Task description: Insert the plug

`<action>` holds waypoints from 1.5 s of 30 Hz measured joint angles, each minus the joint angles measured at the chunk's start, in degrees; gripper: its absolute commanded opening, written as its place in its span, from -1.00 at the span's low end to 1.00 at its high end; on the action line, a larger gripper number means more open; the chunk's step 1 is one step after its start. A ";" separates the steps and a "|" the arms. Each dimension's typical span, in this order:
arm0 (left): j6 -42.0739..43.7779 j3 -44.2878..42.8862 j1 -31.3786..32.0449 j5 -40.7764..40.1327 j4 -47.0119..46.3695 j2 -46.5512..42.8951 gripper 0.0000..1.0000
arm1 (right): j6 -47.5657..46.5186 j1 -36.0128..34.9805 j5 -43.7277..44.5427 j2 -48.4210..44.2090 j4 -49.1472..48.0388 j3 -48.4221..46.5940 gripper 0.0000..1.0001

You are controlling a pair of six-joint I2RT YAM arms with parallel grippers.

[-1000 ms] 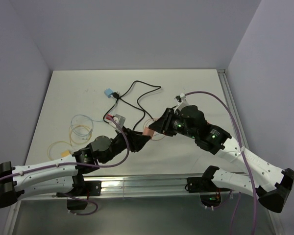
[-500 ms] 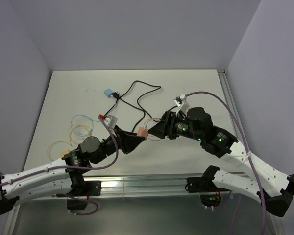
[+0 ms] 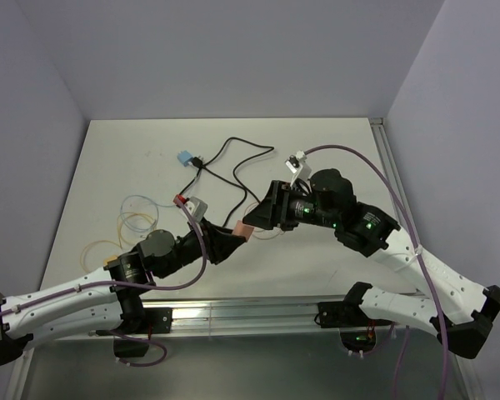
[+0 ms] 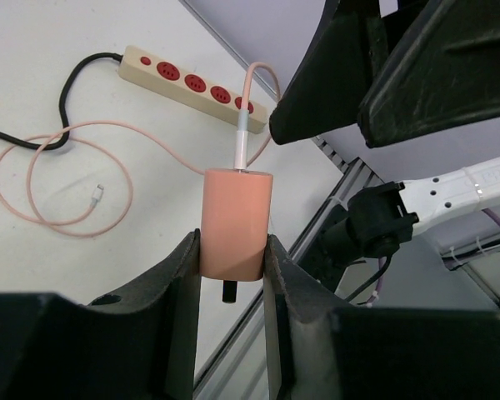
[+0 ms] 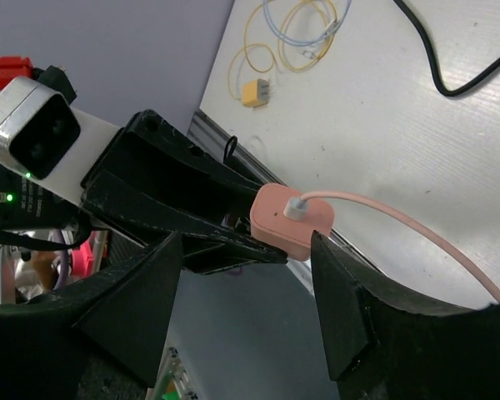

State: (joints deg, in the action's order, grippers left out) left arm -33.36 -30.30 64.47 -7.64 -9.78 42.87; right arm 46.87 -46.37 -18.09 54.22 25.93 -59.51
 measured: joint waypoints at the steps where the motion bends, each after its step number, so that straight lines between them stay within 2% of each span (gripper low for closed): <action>1: 0.28 -0.11 0.00 -0.17 0.22 0.04 -0.99 | 0.17 0.00 0.11 0.72 0.55 -0.85 0.37; 12: 2.54 -1.55 0.00 -1.42 1.25 0.85 -0.99 | -0.28 -2.45 6.69 5.42 8.48 -5.11 0.36; 22: 2.80 -2.29 0.00 -1.81 1.03 2.67 -0.99 | -0.72 -4.33 8.44 9.57 10.45 -7.37 0.31; 25: 2.78 -2.43 0.00 -1.81 1.05 2.89 -0.99 | -0.72 -4.87 8.61 10.43 10.56 -7.74 0.19; 27: 2.80 -2.43 0.00 -1.81 1.07 2.89 -0.99 | -0.94 -5.16 8.87 10.91 10.56 -7.98 -0.02; 28: 2.89 -2.43 -0.04 -1.92 1.20 2.86 -0.98 | -0.68 -5.18 9.09 11.02 10.60 -7.98 -0.29; 29: 2.95 -2.45 -0.07 -2.01 1.25 2.89 -0.49 | -0.90 -5.18 9.25 11.02 10.54 -7.98 -0.99; 31: 2.97 -2.73 -0.15 -2.54 1.60 2.89 0.25 | -0.50 -5.22 9.66 11.04 10.36 -7.93 -1.00; 33: 2.54 -3.41 -0.15 -3.96 2.56 3.15 0.73 | 0.24 -5.44 11.34 11.04 10.03 -7.85 -1.00; 35: 0.96 -4.66 -0.15 -6.62 4.39 3.37 0.79 | 0.76 -5.51 13.97 10.97 10.14 -7.56 -1.00; 40: -4.46 -9.07 -0.50 -13.92 12.22 3.87 0.78 | 1.62 -3.89 23.65 11.43 12.61 -8.11 -1.00; 45: -6.36 -9.88 -0.63 -16.46 15.02 2.51 0.77 | -0.57 6.21 25.99 16.55 13.09 -12.15 -1.00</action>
State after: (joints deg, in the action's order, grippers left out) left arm -39.72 -40.18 63.83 -24.10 5.23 45.39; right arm 46.30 -40.16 7.90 70.76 39.03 -71.66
